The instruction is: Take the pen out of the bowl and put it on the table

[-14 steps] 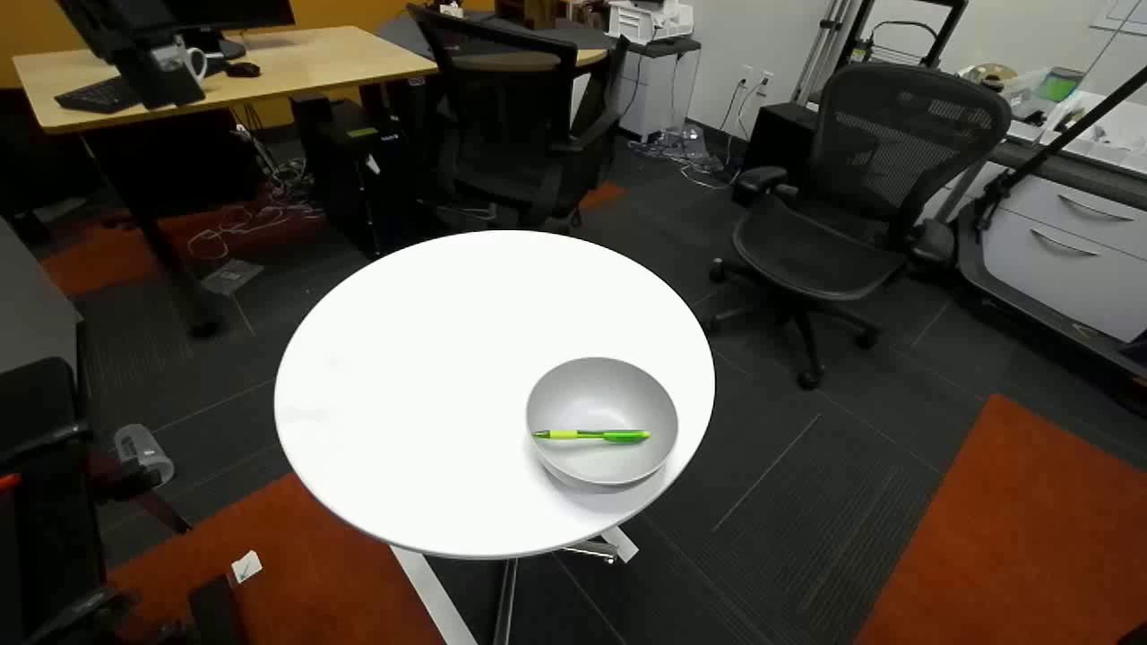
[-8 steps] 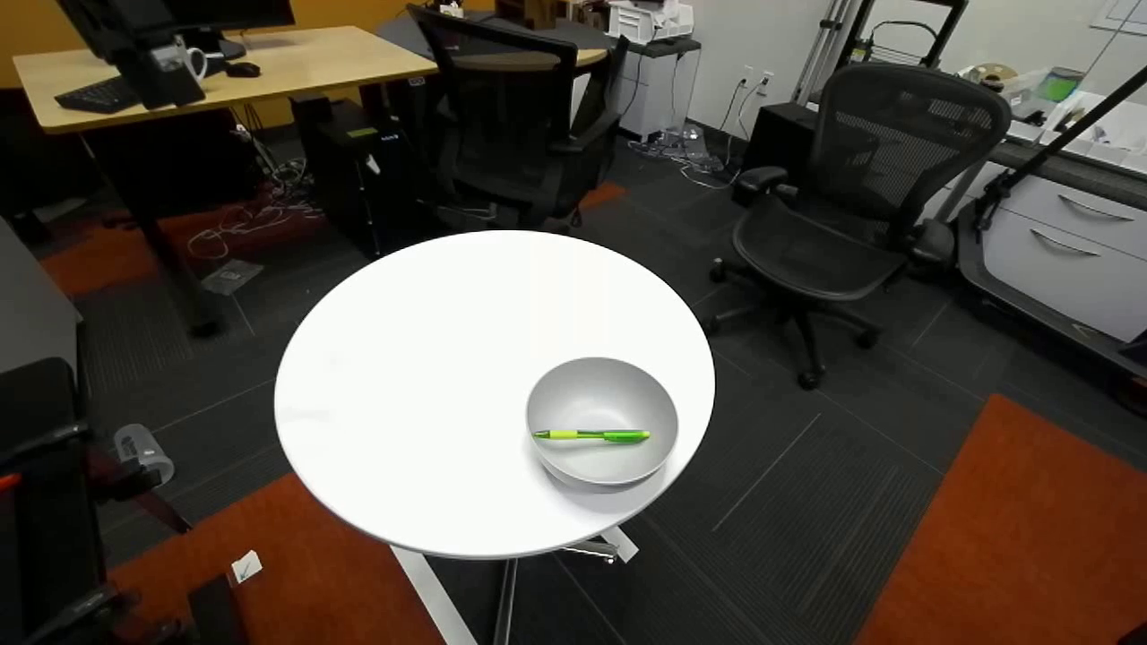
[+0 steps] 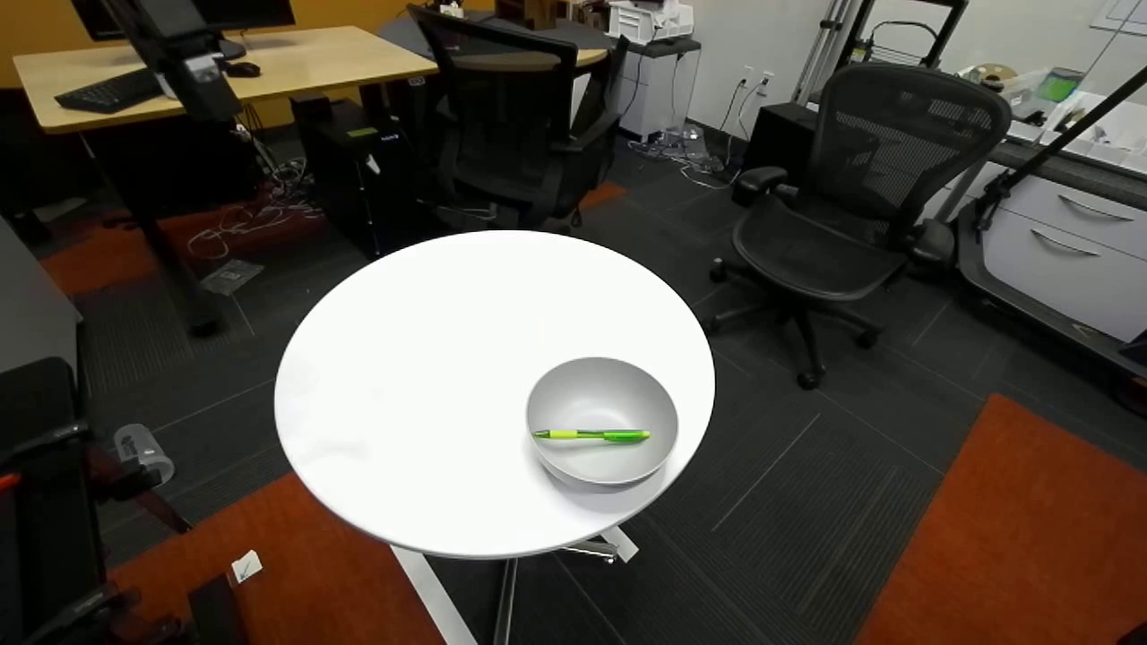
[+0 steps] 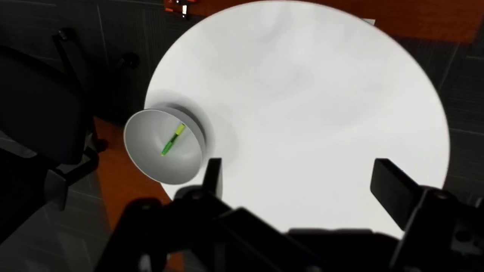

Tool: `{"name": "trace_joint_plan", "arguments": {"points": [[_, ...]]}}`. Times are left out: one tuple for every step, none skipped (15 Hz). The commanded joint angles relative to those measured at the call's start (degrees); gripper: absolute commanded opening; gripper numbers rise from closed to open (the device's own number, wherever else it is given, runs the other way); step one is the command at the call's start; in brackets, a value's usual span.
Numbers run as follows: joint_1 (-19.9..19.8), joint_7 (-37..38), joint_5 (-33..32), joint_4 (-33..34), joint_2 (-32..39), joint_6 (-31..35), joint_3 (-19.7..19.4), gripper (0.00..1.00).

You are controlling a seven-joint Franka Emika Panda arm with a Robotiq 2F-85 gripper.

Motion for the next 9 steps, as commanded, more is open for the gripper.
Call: {"name": "trace_joint_plan", "arguments": {"points": [[-4.2, 3.2, -4.0, 2.3, 4.1, 3.7, -3.2, 1.00], [-5.3, 3.7, -4.3, 3.1, 5.4, 5.0, -4.6, 1.00], [-6.2, 4.5, -4.4, 3.8, 6.8, 6.5, -5.5, 1.00], [-7.2, 5.3, -4.3, 4.7, 8.6, 8.2, -6.7, 1.00], [-7.9, 5.8, -3.3, 6.0, 10.5, 9.6, -8.0, 1.00], [-8.6, 6.8, -3.2, 6.9, 12.4, 11.2, -8.8, 1.00], [-9.1, 7.6, -2.6, 8.4, 14.6, 12.5, -9.9, 1.00], [-9.5, 8.8, -2.7, 9.7, 16.8, 13.9, -10.7, 1.00], [-9.7, 9.6, -2.3, 11.0, 18.8, 15.1, -11.6, 1.00]]}}
